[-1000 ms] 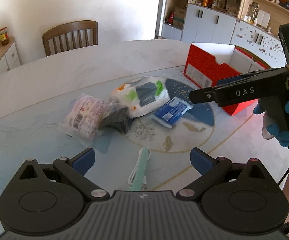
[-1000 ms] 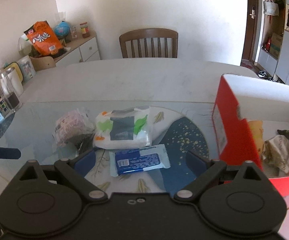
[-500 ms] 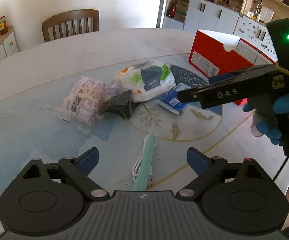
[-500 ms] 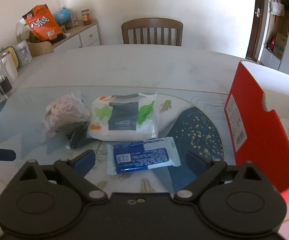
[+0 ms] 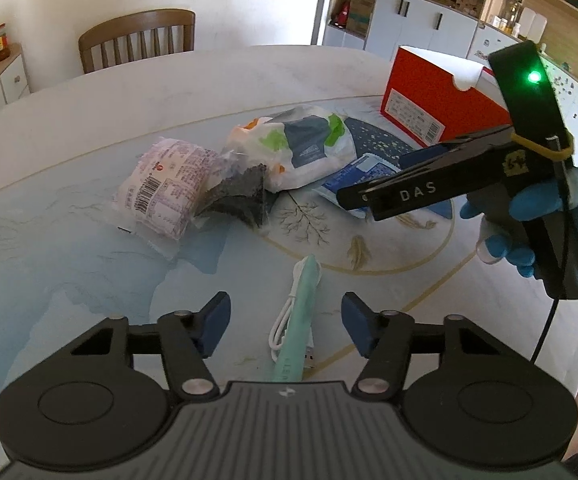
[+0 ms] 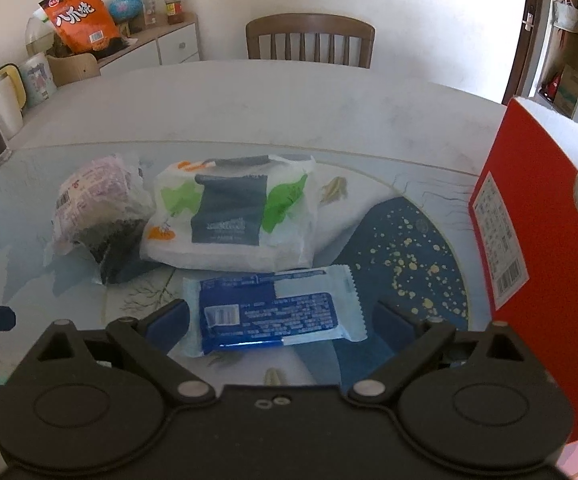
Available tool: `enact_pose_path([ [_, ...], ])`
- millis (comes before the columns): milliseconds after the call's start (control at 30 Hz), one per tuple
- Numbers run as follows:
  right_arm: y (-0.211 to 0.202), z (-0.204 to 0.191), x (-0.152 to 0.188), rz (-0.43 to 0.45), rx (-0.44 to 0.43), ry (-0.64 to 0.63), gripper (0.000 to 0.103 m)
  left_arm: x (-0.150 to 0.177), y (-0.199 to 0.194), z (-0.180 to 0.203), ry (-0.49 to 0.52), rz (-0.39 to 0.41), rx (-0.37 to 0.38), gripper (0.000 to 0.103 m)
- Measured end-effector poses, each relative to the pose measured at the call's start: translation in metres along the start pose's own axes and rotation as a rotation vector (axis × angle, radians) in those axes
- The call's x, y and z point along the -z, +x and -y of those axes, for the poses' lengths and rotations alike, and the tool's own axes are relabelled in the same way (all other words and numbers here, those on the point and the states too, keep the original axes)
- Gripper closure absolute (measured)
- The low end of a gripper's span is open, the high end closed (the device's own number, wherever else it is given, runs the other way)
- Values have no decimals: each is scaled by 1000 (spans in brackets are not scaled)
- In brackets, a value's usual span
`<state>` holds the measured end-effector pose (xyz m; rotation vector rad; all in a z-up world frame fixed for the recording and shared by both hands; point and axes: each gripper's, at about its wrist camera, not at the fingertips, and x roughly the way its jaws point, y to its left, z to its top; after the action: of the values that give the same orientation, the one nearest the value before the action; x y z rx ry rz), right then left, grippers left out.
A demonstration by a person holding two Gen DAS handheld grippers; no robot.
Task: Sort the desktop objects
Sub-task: 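Grasp the teal stick with the left gripper while the right grasps the blue-white bar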
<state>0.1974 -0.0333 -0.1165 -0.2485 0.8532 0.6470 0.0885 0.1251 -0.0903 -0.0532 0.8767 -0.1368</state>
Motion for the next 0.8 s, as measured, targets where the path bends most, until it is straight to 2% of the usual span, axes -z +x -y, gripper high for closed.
enact_pose_path([
  [67,2,1,0,-5,-5,1,4,0,2,2,8,-5,2,53],
  [300,7,0,0,-13,-11,-6,4,3,3,7,35,-10,0,63],
  [367,8,0,0,-11,-15,-5,4,3,2,7,38,-9,-4,69],
  [533,10,-1,-1,-6,-16,-8,6,5,3,6,40,-9,-5,71],
  [800,9,-2,-1,-3,-16,-8,12,8,5,5,34,-16,4,81],
])
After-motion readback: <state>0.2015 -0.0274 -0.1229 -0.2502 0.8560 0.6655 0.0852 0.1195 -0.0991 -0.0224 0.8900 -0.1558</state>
